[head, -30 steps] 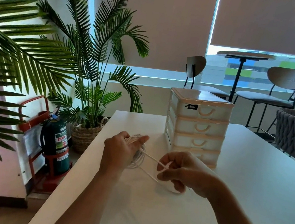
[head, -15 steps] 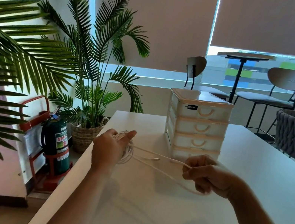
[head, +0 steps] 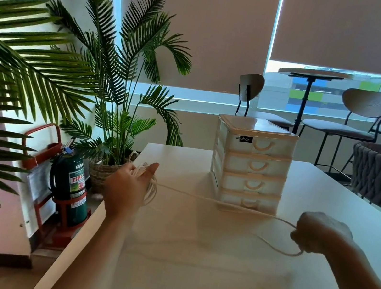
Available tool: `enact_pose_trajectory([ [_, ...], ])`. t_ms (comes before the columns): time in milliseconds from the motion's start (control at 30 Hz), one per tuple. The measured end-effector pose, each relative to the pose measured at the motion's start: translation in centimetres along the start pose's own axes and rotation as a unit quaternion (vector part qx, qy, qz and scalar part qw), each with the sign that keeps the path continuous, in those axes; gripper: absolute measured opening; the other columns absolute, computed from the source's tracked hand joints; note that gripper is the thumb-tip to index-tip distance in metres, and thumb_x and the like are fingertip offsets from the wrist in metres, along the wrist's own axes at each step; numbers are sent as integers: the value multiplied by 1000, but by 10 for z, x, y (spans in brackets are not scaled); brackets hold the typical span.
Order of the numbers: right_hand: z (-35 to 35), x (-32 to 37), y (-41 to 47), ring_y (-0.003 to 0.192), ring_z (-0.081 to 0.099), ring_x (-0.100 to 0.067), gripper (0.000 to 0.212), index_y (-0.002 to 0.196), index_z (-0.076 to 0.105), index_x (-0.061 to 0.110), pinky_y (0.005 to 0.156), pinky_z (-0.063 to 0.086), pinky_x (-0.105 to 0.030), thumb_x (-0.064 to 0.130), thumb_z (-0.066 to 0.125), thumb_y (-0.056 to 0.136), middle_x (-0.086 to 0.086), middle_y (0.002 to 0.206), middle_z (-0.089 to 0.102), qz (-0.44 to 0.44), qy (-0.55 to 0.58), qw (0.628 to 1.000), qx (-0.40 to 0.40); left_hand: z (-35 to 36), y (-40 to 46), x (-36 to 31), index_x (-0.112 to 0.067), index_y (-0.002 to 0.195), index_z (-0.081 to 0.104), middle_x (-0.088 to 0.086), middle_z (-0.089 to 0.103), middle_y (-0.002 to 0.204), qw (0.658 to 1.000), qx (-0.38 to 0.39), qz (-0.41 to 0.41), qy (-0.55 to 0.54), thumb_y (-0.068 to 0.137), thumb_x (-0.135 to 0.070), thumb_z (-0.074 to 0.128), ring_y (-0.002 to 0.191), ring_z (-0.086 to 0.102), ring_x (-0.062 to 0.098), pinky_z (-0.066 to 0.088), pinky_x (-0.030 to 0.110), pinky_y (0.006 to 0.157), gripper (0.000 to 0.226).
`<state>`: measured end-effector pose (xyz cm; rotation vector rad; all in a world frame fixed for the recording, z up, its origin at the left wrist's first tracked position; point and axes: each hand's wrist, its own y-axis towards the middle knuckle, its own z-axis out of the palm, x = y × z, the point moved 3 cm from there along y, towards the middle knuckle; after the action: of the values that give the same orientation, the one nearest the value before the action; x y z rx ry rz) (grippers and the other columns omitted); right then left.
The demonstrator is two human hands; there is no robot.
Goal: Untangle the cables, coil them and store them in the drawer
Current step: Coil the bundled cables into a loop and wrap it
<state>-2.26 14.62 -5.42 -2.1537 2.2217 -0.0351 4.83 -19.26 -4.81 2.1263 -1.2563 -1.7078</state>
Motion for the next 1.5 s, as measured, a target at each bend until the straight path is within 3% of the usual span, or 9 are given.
enact_pose_trajectory([
  [167,-6,-14,-4,68,61,-25,26,74,59,13,65,51,-32,36,61,85,-11,78,66,69,282,940,-180,-6,0,0,9,95,62,29,63,89,1000,-20,-8,10,79,-46,66,84,61,40,35,33,58,58],
  [367,-5,-1,-16,26,49,-4,29,90,51,3,29,35,-10,31,50,94,-14,78,58,115,804,584,15,3,-17,-8,6,95,62,28,66,84,999,18,14,34,80,-51,62,83,63,41,34,31,57,58],
  [533,-24,4,-24,99,62,-28,45,112,49,5,76,54,-31,45,44,93,-24,122,49,73,884,461,10,7,-23,-9,2,91,61,26,67,84,999,33,1,36,79,-54,61,84,63,42,45,39,61,57],
  [633,-41,11,-38,88,52,-18,40,99,58,8,69,40,-29,47,56,87,-4,103,55,33,836,541,-88,6,-26,-14,2,94,62,26,67,88,998,40,-1,43,81,-52,61,91,61,42,47,41,67,56],
  [767,-52,10,-44,138,23,-36,62,117,54,20,111,13,-57,52,73,67,-15,146,29,9,486,839,-245,-2,-22,-14,4,106,61,28,65,98,996,46,-10,78,83,-51,59,97,60,43,44,39,68,59],
  [833,-48,1,-39,143,1,-39,58,124,49,22,109,-4,-62,42,71,74,-17,155,6,35,305,916,-259,-6,-20,-13,4,108,60,29,65,100,995,47,-15,81,83,-51,59,98,59,43,43,39,68,60],
  [1133,-23,-73,-42,130,32,-50,62,146,15,11,106,13,-69,15,45,92,-31,150,1,203,115,970,-65,-15,-22,-42,6,93,65,23,68,85,997,55,21,43,80,-55,59,86,65,38,42,34,63,62],
  [1233,-46,-52,-73,106,59,-29,53,129,43,7,96,48,-43,17,66,82,-14,119,53,80,60,995,29,-6,-30,-54,-8,63,55,11,58,63,992,124,15,-20,74,-61,58,73,62,33,48,37,65,55],
  [1500,-47,92,-127,93,55,-19,57,124,40,17,80,47,-31,40,68,79,-7,114,60,-202,287,933,-79,23,-69,-85,-10,70,64,2,58,61,963,228,-59,-130,83,-52,59,63,56,19,46,24,58,44],
])
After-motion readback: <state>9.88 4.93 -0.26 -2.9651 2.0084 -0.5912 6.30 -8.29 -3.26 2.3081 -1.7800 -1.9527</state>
